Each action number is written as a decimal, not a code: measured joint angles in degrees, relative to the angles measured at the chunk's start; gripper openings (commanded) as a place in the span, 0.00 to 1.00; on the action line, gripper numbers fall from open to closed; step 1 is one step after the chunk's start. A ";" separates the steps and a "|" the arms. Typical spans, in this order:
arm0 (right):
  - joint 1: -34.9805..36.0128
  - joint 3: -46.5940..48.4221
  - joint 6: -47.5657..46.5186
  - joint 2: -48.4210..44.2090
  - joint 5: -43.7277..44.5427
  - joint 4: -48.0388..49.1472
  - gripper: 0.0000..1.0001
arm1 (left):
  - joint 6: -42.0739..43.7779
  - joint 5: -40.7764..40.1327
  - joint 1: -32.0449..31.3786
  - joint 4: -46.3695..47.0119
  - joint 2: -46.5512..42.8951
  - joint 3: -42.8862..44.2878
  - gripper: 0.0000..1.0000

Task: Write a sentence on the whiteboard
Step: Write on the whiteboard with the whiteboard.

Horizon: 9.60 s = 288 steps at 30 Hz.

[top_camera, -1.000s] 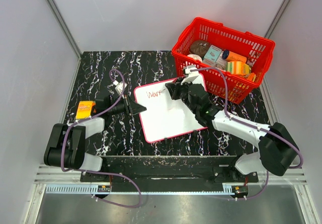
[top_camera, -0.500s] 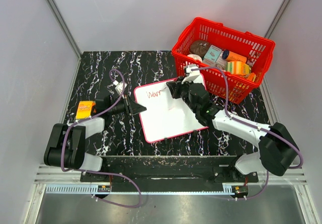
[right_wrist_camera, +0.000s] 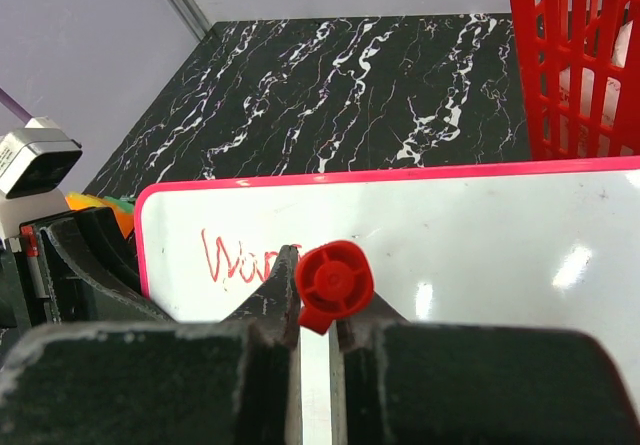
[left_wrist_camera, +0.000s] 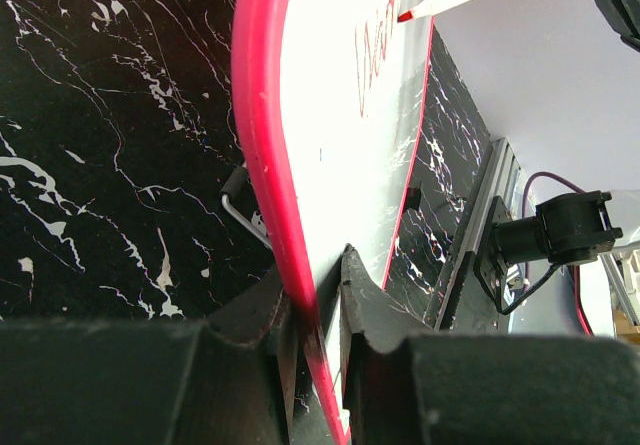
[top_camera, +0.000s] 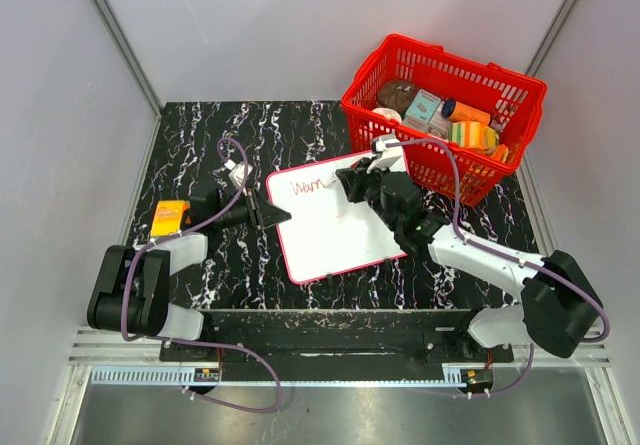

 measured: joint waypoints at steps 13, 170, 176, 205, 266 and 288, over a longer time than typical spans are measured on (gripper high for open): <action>0.00 0.52 0.31 0.33 0.15 -0.26 0.00 | -0.02 -0.02 -0.04 0.00 0.00 0.00 0.00; -4.13 0.42 0.76 -0.50 -0.52 1.11 0.00 | 0.44 -0.33 -0.52 -1.07 0.00 0.50 0.00; -4.13 -1.01 1.44 -1.31 -1.60 1.09 0.00 | 0.44 -0.35 -0.55 -1.14 0.00 0.50 0.00; -4.13 -2.58 1.51 -3.26 -0.96 -0.81 0.00 | 0.44 -0.44 -0.57 -1.29 0.00 0.55 0.00; -5.99 -3.37 0.24 -5.33 -1.64 -2.54 0.00 | 0.81 -0.42 -0.68 -1.42 0.00 0.66 0.00; -6.01 -0.22 0.09 -2.93 -1.25 -3.02 0.00 | 0.81 -0.48 -0.68 -1.66 0.00 0.66 0.00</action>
